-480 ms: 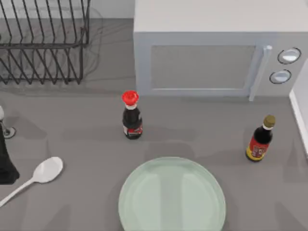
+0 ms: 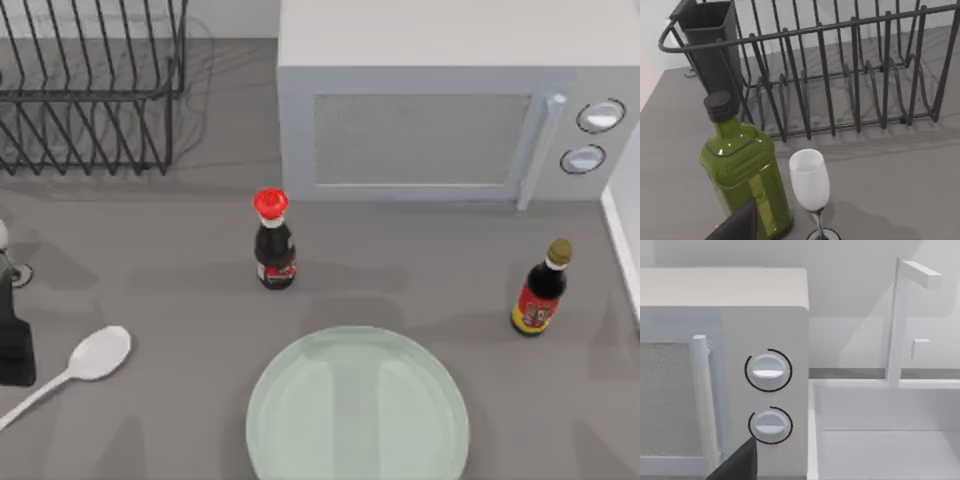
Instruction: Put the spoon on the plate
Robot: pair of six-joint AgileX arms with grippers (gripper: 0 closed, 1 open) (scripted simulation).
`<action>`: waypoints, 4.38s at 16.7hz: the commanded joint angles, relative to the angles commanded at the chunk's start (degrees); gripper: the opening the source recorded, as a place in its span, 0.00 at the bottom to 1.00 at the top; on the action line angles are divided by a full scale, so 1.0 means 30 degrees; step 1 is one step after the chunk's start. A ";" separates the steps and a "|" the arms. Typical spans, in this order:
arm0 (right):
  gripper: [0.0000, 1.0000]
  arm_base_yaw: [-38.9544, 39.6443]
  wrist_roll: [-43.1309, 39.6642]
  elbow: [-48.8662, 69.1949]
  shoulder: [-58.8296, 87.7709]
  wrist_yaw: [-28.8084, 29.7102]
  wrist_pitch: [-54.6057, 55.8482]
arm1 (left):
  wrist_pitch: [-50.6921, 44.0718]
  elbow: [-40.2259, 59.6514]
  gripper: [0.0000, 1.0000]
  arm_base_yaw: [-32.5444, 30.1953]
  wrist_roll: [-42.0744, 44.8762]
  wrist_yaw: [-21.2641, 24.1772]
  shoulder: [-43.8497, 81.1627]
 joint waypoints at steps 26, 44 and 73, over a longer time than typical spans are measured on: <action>1.00 0.0000 0.0000 0.0000 0.0000 0.0000 0.0000 | -1.5061 1.3055 1.00 0.0329 1.3479 -0.0084 2.3444; 1.00 0.0000 0.0000 0.0000 0.0000 0.0000 0.0000 | -0.7511 0.9145 0.62 0.0463 1.3669 -0.0087 2.7000; 1.00 0.0000 0.0000 0.0000 0.0000 0.0000 0.0000 | -1.7689 1.5059 0.00 0.0414 1.3378 0.0297 2.2536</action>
